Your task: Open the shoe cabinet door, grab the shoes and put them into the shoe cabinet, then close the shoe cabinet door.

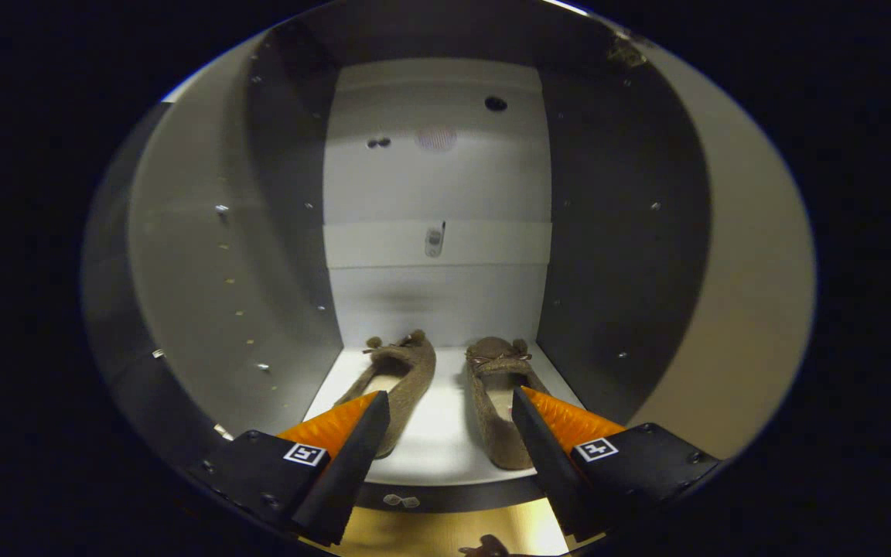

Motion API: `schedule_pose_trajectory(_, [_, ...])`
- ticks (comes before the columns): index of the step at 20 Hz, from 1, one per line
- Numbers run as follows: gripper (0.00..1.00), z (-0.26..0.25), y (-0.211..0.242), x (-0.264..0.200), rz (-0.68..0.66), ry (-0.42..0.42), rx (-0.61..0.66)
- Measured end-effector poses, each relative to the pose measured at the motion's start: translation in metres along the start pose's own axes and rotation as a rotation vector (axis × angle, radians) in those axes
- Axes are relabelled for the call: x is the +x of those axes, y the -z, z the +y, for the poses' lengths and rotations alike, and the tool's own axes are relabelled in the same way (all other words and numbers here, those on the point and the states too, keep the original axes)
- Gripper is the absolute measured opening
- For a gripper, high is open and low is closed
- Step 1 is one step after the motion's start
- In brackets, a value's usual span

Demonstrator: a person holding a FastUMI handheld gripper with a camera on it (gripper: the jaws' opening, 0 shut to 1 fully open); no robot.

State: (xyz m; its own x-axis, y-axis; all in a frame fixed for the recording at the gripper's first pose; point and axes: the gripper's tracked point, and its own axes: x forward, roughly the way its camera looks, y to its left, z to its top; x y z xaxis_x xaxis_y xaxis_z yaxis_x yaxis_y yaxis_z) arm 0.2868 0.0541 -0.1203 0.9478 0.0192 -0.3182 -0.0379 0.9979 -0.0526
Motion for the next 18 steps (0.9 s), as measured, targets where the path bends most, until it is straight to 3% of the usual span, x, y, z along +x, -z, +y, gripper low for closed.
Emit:
schedule_pose_trajectory(6, [0.99, 0.021, -0.018, -0.134, -0.102, -0.050, 0.042])
schedule_pose_trajectory(11, [0.98, 0.000, -0.032, -0.234, -0.162, -0.048, 0.101])
schedule_pose_trajectory(18, [0.98, -0.073, -0.025, -0.326, -0.203, 0.097, 0.126])
